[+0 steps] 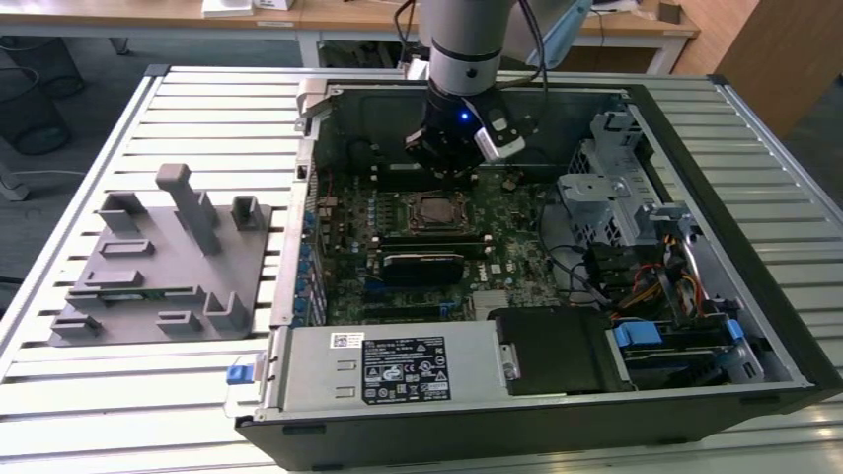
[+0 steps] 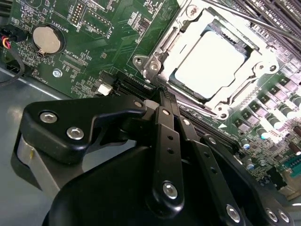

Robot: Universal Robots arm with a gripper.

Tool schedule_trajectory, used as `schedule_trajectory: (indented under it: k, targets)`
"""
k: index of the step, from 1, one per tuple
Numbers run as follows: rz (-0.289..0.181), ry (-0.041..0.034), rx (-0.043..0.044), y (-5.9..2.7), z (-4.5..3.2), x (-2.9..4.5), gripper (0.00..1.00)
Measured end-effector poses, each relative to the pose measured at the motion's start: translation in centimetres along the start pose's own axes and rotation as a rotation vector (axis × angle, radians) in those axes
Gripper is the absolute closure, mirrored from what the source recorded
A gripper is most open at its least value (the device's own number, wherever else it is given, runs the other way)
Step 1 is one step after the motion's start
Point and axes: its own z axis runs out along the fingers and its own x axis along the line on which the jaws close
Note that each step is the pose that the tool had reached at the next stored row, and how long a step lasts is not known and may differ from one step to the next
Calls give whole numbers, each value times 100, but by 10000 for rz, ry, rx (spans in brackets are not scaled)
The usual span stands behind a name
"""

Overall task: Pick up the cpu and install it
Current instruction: 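Install the first cpu locking lever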

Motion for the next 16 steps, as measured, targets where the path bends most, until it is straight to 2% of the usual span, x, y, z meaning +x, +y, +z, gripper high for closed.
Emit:
schedule_trajectory:
  k: [4, 16]
  targets:
    - [-13, 1, 1, -2, 24, -5, 89]
    - [-15, 25, 29, -1, 22, -12, 89]
